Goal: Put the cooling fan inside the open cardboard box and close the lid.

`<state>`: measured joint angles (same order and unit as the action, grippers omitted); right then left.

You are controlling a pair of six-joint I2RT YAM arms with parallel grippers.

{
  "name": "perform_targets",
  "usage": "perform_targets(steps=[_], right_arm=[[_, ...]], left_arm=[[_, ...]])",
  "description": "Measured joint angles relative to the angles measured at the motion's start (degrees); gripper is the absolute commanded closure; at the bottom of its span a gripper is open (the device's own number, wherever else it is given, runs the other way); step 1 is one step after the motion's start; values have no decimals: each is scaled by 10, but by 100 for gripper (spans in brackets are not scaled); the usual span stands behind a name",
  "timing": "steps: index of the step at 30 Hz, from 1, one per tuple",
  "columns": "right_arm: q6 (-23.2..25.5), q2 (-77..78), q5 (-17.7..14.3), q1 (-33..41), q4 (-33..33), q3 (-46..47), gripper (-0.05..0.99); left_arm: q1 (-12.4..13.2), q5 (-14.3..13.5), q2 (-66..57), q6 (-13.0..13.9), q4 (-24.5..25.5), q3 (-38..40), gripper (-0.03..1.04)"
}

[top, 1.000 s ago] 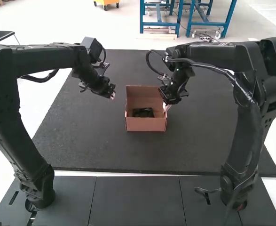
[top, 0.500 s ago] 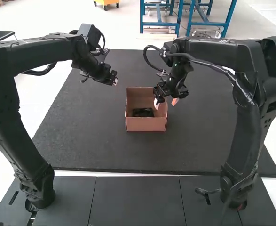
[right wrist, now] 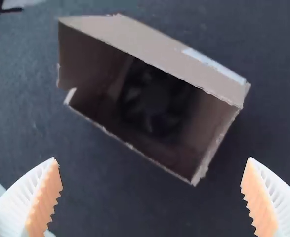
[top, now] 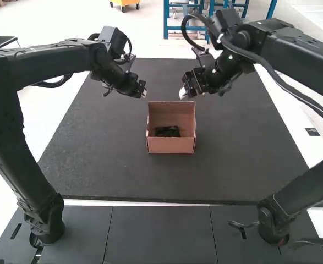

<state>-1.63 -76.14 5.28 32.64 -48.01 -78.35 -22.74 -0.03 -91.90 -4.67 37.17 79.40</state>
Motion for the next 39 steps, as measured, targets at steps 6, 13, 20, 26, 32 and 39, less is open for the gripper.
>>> perform_targets(steps=[6, 13, 20, 26, 32, 39], right_arm=[[56, 157, -33, 3, 152, 150, 15], [81, 249, -52, 3, 163, 228, 17], [82, 250, -51, 3, 142, 242, 17], [76, 250, -51, 3, 96, 253, 17], [70, 250, -51, 3, 85, 255, 17], [70, 250, -51, 3, 84, 255, 17]], left_arm=[[-2, 0, 0, -18, -9, 0, 5], [-3, 0, 0, -32, -61, -19, 5], [-11, 8, 0, -41, -84, -61, 5], [-21, 18, 0, -43, -86, -80, 5], [-21, 25, 0, -44, -87, -80, 5], [-21, 31, 0, -42, -76, -80, 5]])
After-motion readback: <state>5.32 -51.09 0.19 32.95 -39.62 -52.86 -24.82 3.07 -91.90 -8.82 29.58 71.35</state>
